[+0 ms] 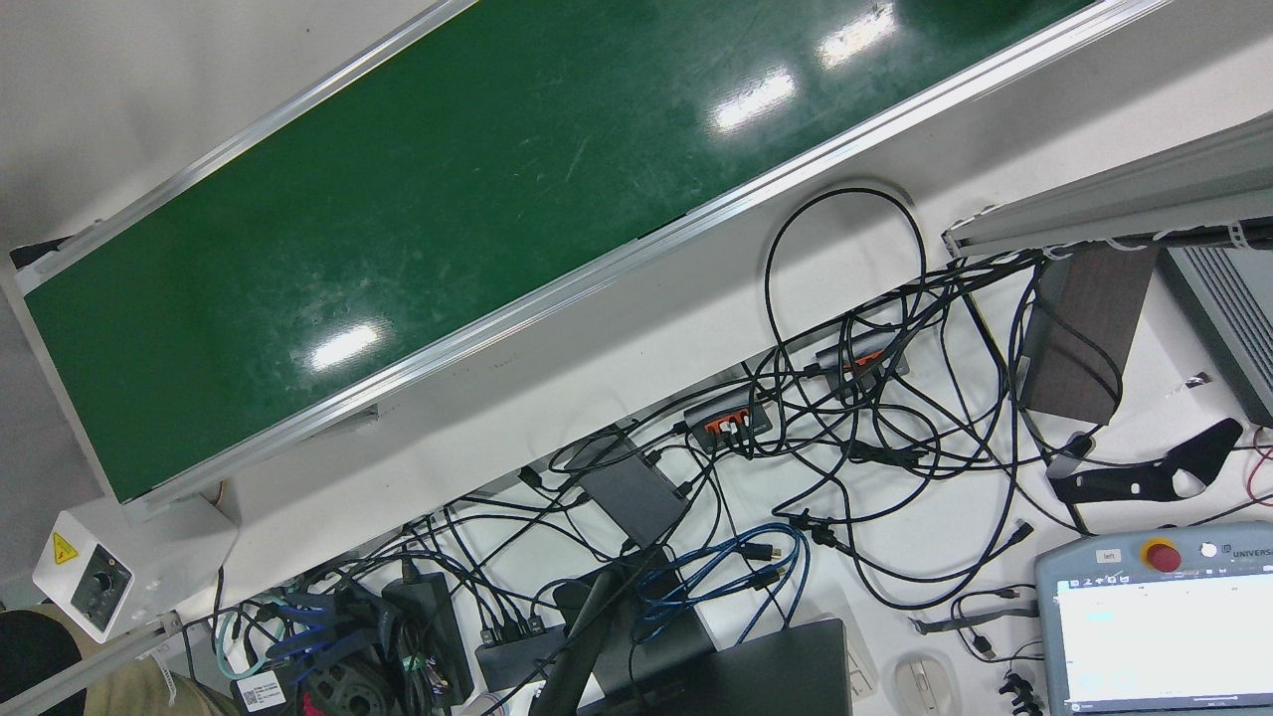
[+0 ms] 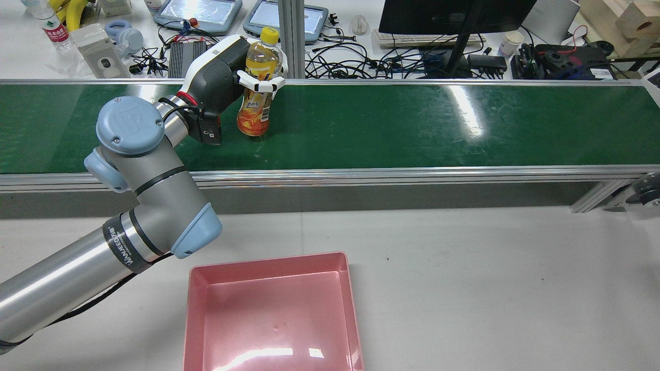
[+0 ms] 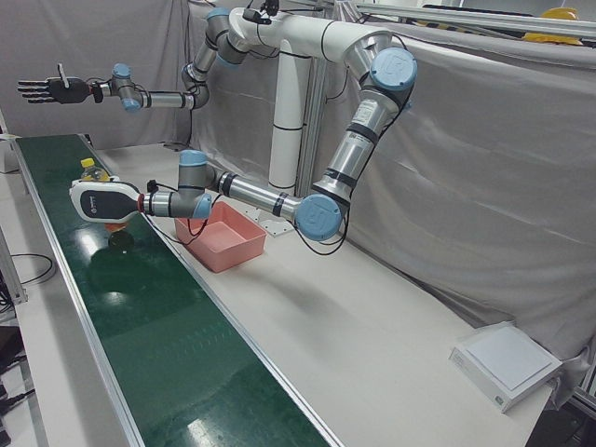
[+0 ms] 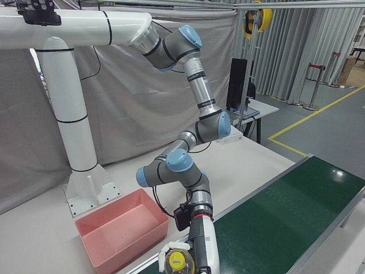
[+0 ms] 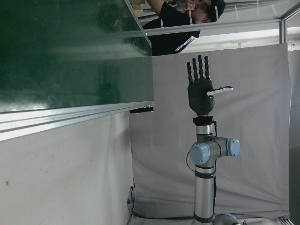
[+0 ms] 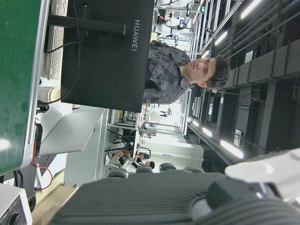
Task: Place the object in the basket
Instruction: 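Lift the bottle off the belt and carry it over the pink tray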
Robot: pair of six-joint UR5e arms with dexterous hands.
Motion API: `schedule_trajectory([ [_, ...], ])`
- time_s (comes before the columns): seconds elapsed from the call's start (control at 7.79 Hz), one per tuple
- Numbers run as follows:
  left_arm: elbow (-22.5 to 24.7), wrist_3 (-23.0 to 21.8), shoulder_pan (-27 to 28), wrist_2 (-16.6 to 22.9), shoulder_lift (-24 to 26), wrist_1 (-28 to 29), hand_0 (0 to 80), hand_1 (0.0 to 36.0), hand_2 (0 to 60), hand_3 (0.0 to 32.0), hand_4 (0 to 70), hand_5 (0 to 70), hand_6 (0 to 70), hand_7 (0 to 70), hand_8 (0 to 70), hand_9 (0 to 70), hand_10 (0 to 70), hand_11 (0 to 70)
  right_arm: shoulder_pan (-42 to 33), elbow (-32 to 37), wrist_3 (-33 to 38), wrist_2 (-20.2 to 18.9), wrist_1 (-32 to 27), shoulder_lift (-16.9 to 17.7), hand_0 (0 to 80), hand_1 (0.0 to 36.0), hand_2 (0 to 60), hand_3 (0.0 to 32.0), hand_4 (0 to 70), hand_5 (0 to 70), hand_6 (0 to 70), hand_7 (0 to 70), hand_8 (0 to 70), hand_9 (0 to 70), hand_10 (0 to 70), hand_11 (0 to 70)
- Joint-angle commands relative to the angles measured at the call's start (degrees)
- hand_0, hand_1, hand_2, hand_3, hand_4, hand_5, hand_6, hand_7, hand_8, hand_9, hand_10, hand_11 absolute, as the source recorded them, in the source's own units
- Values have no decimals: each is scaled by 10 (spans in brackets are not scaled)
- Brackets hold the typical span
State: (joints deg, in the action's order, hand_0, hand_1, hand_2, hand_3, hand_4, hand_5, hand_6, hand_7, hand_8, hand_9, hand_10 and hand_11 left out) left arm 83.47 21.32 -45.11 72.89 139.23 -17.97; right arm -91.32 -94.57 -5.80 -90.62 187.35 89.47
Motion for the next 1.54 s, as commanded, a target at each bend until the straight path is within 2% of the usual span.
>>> schedule_trajectory([
  [0.0, 35, 0, 18, 4, -1, 1, 531, 360, 600, 0, 700, 700, 700, 700, 700, 700, 700, 700, 0, 0, 0, 0, 0, 0, 0, 0, 0, 0, 0, 0, 0, 0, 0, 0, 0, 0],
  [0.26, 100, 3, 54, 7, -6, -21, 526, 360, 600, 0, 700, 700, 700, 700, 700, 700, 700, 700, 0, 0, 0, 0, 0, 0, 0, 0, 0, 0, 0, 0, 0, 0, 0, 0, 0, 0],
  [0.51, 231, 7, 82, 7, -78, -78, 530, 360, 600, 0, 700, 700, 700, 700, 700, 700, 700, 700, 0, 0, 0, 0, -1, 0, 0, 0, 0, 0, 0, 0, 0, 0, 0, 0, 0, 0],
  [0.64, 266, 10, 99, 6, -101, -92, 528, 360, 600, 0, 700, 700, 700, 700, 700, 700, 700, 700, 0, 0, 0, 0, 0, 0, 0, 0, 0, 0, 0, 0, 0, 0, 0, 0, 0, 0],
  [0.9, 279, 21, 130, 7, -115, -94, 532, 360, 600, 0, 699, 700, 700, 700, 700, 700, 700, 700, 0, 0, 0, 0, 0, 0, 0, 0, 0, 0, 0, 0, 0, 0, 0, 0, 0, 0],
  [1.16, 313, 35, 149, 7, -118, -120, 514, 360, 600, 0, 700, 700, 692, 700, 700, 700, 700, 700, 0, 0, 0, 0, 0, 0, 0, 0, 0, 0, 0, 0, 0, 0, 0, 0, 0, 0],
  [1.28, 330, 35, 147, 7, -120, -129, 508, 356, 600, 0, 659, 700, 662, 700, 700, 700, 700, 700, 0, 1, 0, 0, -1, 0, 0, 0, 0, 0, 0, 0, 0, 0, 0, 0, 0, 0],
  [1.41, 352, 35, 151, 6, -152, -130, 503, 330, 600, 0, 616, 700, 627, 700, 684, 700, 700, 700, 0, 0, 0, 0, 0, 0, 0, 0, 0, 0, 0, 0, 0, 0, 0, 0, 0, 0],
])
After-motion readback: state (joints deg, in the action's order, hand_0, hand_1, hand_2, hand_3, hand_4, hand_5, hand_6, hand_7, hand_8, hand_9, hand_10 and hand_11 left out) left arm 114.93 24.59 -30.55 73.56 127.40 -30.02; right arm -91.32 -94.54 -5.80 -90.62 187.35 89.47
